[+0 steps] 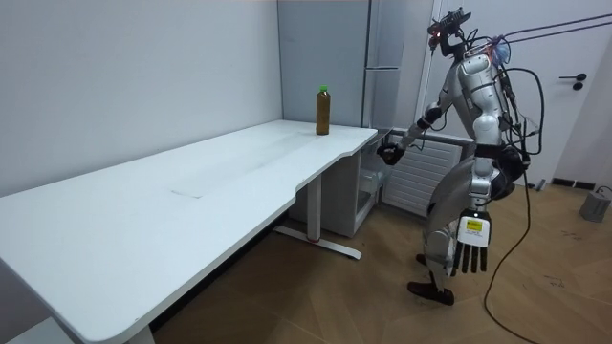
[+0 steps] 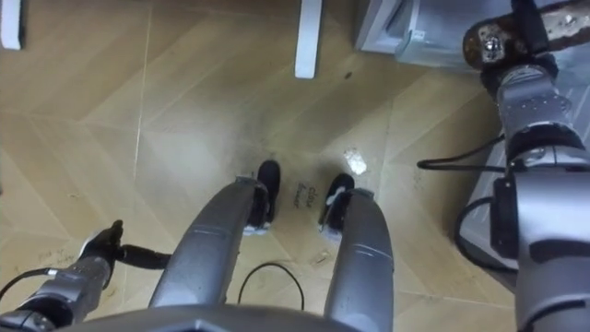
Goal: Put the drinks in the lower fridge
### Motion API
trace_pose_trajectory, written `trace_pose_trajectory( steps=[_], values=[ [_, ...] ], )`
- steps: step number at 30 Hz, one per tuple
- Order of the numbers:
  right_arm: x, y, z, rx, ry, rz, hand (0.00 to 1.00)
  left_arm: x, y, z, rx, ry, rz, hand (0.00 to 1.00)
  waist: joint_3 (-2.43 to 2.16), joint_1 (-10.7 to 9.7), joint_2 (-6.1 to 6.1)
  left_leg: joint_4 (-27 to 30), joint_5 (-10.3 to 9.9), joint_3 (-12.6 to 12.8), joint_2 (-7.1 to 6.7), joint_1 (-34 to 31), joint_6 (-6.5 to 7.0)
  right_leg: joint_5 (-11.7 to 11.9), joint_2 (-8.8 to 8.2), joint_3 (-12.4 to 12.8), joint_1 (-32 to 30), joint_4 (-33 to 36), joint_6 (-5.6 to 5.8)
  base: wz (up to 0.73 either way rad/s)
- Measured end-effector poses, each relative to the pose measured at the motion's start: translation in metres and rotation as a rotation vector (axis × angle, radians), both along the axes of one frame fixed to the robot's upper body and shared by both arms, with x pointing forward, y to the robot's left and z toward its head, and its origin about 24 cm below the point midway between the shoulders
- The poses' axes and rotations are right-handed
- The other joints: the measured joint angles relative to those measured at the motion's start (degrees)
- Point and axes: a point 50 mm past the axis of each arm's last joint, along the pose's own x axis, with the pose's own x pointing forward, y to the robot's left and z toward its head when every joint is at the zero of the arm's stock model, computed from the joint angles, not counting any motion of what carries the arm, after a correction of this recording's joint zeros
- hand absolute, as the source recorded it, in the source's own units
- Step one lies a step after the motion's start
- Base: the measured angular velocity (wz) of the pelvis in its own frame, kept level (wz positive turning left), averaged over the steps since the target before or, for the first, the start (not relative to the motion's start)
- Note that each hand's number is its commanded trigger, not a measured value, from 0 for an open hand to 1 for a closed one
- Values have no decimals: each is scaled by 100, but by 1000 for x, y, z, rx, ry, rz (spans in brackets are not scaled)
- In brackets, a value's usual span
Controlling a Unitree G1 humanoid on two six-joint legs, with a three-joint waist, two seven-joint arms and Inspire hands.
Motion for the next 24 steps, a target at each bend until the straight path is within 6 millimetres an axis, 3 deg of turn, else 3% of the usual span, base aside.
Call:
trace_pose_trajectory(
  steps=[3,6,10,14,15,16,24],
  values=[
    [4,3,6,-9,-8,7,100,0,-1,0,20,2,-16,0,-4,-4,-9,-50,2,15,5,-1,3,5,-2,-4,-3,-54,2,0],
    [10,8,13,-63,5,41,100,1,2,1,45,-2,-19,0,-3,-1,-99,-99,2,62,13,-4,3,10,4,36,-52,-70,1,-5],
    [20,13,27,-85,-3,47,100,1,4,2,53,-7,-18,0,-5,-26,-119,-99,3,94,27,-8,3,11,6,34,-48,-88,1,-1],
    [21,14,29,-86,8,37,96,1,4,2,54,-7,-17,0,-6,-24,-134,-90,3,108,37,-8,4,12,9,39,-47,-85,2,0],
    [22,14,30,-86,7,36,31,1,4,2,54,-7,-17,0,-6,-20,-133,-88,3,111,42,-9,4,12,11,40,-47,-84,2,0],
    [22,14,31,-83,12,34,0,1,4,2,55,-6,-16,0,-6,-20,-133,-87,3,121,51,-9,4,13,14,39,-47,-81,-1,0],
    [23,15,32,-80,26,25,0,0,4,2,40,-10,19,0,-8,19,-128,-72,2,171,110,-10,3,25,39,23,-48,-75,-25,0]
  ],
)
